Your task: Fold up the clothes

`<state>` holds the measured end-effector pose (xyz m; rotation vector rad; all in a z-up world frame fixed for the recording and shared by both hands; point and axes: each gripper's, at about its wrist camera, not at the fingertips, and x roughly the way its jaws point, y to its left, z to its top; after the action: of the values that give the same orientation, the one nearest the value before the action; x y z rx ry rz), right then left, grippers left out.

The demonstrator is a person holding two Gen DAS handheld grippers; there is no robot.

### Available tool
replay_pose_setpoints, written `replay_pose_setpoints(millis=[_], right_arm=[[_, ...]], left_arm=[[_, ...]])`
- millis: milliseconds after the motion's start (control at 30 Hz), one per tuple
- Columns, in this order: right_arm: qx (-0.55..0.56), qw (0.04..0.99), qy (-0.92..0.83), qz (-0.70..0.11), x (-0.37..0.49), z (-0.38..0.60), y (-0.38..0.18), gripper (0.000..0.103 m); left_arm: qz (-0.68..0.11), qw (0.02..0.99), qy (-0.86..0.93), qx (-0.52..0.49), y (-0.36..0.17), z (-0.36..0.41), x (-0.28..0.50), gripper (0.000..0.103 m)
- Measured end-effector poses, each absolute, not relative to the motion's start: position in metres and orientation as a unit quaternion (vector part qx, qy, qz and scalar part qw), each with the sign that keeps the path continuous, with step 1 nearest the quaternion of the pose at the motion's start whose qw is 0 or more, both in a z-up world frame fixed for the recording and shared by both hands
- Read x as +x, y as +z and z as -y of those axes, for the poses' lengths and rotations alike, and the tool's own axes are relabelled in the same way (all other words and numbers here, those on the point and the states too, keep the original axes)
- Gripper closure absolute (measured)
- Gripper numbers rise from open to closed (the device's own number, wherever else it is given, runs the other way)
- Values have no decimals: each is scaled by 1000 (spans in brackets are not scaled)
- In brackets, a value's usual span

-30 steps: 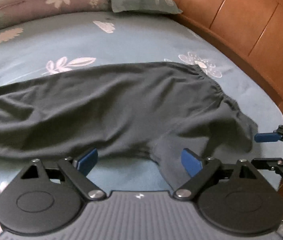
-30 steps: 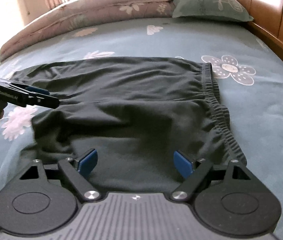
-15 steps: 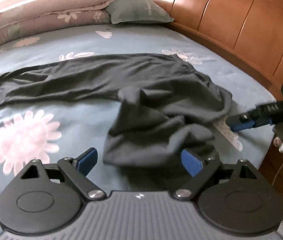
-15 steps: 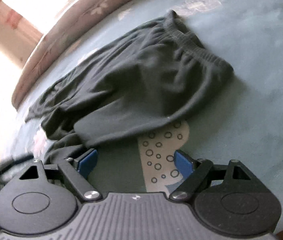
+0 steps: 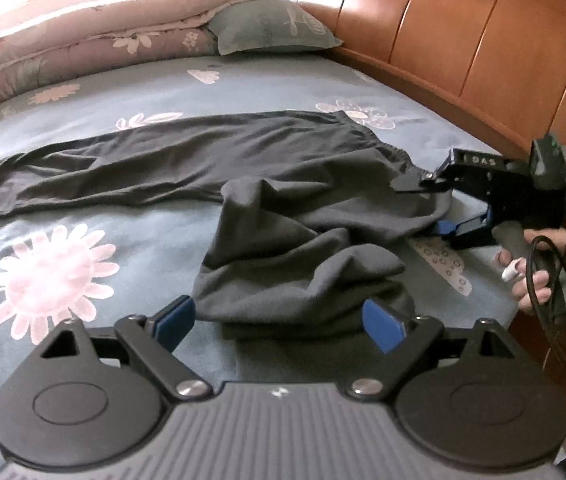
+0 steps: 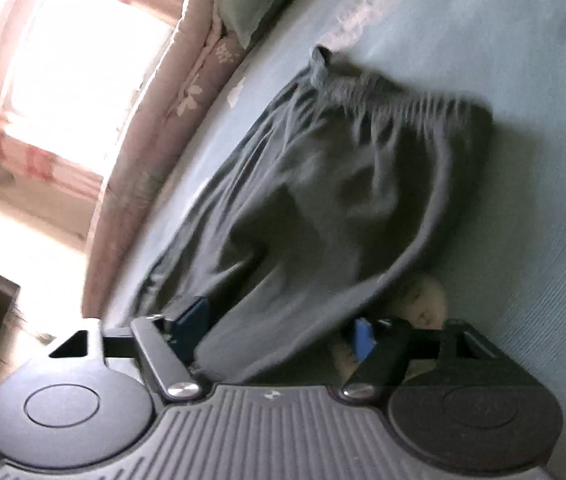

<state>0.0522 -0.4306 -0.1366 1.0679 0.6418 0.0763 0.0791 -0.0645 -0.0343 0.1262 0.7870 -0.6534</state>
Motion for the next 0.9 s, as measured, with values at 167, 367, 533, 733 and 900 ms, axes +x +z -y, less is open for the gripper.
replay_pose_setpoints(millis=[167, 367, 533, 733, 900], right_arm=[[482, 817, -1, -316, 59, 423, -149, 91], [475, 824, -10, -308, 51, 417, -142, 98], [432, 846, 8, -312, 40, 415, -116, 99], [309, 875, -40, -371, 29, 406, -107, 99], [238, 893, -47, -378, 10, 392, -83, 80]], left_arm=[[-382, 870, -307, 56, -36, 61, 78, 12], [-390, 869, -299, 52, -39, 57, 79, 12], [-387, 871, -298, 46, -36, 51, 75, 12], [-389, 874, -289, 38, -35, 45, 73, 12], [-388, 876, -284, 32, -32, 40, 72, 12]])
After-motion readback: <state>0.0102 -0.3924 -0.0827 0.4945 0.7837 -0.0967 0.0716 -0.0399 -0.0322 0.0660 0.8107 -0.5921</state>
